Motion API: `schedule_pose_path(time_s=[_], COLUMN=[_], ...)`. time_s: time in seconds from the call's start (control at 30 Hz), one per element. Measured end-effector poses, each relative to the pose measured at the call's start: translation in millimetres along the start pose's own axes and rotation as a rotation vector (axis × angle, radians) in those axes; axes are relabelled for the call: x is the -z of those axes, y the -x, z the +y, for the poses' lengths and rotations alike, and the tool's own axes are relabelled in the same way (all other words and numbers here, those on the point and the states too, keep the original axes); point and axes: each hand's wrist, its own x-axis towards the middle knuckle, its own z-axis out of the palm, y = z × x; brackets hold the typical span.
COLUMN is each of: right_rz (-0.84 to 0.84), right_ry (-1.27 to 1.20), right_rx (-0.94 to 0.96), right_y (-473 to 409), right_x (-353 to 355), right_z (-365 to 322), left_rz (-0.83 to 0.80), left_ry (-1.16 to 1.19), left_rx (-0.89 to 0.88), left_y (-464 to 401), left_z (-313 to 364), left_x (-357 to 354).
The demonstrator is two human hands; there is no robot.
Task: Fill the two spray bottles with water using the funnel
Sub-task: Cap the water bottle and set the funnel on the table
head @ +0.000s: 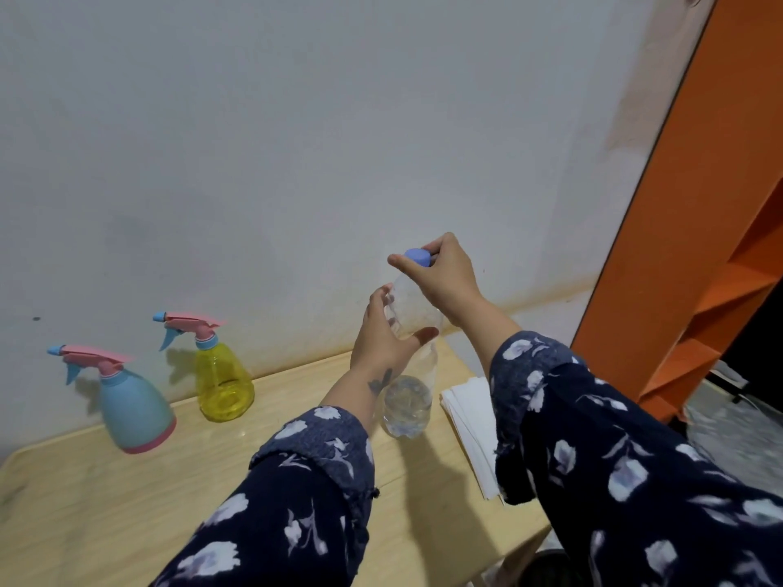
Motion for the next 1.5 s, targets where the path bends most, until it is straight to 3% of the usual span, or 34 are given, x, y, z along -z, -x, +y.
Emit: schedule_pose_path(time_s=[0.13,0.3,0.43,0.6,0.83,0.97,1.1,1.27,1.37,1.5], right_rz=[-0.155,-0.016,-0.049,-0.144,-0.230,-0.220,-0.146,-0.105,-0.053,0.017], right_ry=[-0.063,-0.041,-0.080,-0.039,-0.049,-0.013,0.020,0.042,0.020,-0.015], right_rx=[-0.023,0.020,0.021,0.019,-0.121,-0.179,-0.172,-0.177,-0.171,-0.161], right_y=[-1.1,0.2,2.7,27.6,63.0,67.5,66.2,66.8,68.9,57.8], right_x=[7.1,-1.4,-2.3,-5.3,-30.0,-47.7,-58.2,-58.6,-57.5,-50.2], right_z=[1.9,1.6,5.0,46.8,122.2,145.5,155.8,151.5,146.9,139.7], left_rz=[0.010,-0.008,-0.098,-0.236,-0.565,-0.611,-0.569,-0.463,-0.316,0.006], left_ry=[-0.001,-0.011,-0.008,-0.343,-1.137,-1.288,-1.257,-1.131,-0.941,-0.552], left_rx=[0.001,0.003,0.012,0.062,-0.025,-0.141,-0.271,-0.236,-0.130,0.024], left_y=[-1.1,-1.7,-1.1,9.1,13.5,-2.3,-15.1,-17.7,-16.2,-19.7], left_z=[-1.3,0.1,-2.9,-45.1,-112.5,-133.4,-152.9,-155.9,-152.9,-138.4], left_x=[1.8,0.2,11.6,34.1,68.0,71.7,74.5,84.2,91.2,85.2])
